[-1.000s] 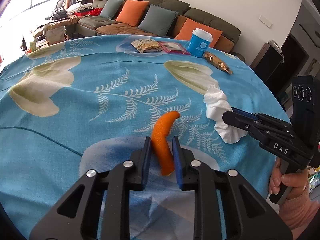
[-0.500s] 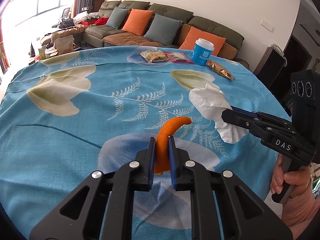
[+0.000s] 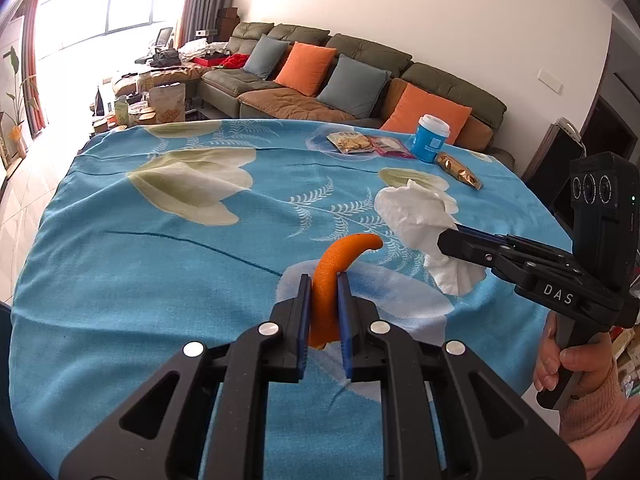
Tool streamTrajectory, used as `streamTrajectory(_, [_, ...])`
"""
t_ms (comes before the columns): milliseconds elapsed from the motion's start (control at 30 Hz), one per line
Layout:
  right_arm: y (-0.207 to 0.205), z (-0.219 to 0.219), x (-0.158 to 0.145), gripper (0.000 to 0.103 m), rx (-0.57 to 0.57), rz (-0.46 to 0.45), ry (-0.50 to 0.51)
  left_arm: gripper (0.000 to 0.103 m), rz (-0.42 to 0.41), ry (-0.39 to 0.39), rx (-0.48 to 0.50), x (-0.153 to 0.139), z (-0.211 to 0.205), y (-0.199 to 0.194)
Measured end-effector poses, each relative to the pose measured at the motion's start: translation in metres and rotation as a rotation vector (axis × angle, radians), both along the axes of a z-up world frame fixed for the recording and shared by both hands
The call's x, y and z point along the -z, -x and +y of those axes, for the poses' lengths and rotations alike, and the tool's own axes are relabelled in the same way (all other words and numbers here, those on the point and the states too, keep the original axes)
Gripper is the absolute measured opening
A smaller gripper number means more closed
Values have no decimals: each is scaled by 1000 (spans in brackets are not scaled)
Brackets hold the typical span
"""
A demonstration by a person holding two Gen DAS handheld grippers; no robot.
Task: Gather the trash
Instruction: 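Carry the orange peel and white tissue over the teal bin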
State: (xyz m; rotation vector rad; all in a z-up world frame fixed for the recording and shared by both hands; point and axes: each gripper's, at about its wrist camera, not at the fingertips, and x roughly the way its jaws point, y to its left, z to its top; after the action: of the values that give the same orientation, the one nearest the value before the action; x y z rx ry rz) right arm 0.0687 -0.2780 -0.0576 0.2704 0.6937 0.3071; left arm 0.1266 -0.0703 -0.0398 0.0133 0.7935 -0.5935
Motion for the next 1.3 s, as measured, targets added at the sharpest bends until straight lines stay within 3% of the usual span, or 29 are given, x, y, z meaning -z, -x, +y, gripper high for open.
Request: streamTrajectory(1300, [-24, 95, -3, 11, -229, 0, -68, 13, -33, 26, -257, -16, 120, 36])
